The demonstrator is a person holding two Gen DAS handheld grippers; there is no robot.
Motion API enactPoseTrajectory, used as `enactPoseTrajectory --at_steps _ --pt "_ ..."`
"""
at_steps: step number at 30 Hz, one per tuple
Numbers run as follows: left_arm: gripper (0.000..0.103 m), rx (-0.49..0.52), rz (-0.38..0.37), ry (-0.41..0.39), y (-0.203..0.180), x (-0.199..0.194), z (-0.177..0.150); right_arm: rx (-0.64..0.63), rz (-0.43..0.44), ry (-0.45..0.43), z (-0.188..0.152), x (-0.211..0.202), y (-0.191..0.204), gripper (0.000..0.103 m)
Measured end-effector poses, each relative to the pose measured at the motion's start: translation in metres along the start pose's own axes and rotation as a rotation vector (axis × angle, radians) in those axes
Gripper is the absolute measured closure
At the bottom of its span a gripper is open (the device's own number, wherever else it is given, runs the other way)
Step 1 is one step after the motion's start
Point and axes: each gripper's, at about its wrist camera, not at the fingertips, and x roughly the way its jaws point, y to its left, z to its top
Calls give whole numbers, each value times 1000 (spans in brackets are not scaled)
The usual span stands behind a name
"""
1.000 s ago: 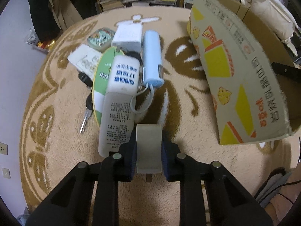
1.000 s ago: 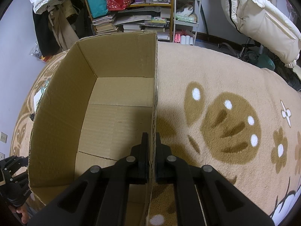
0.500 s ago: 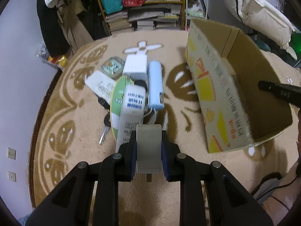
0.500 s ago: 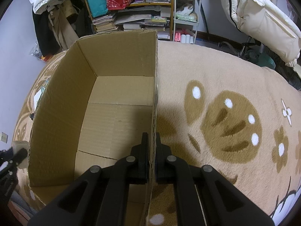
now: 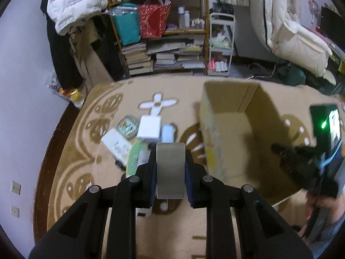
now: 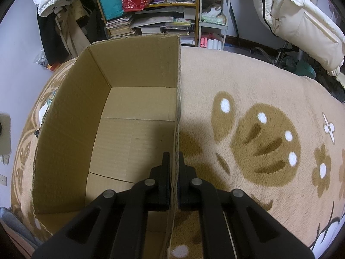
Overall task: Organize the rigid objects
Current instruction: 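Carry the charger with the left gripper into the box and release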
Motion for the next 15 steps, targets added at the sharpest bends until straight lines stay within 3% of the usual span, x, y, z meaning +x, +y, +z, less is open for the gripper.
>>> enactPoseTrajectory --at_steps 8,15 --pt "82 43 -66 -43 -46 -4 35 -4 -1 3 0 0 0 97" --pt "82 35 -154 -1 -74 26 45 3 7 10 -1 3 -2 97"
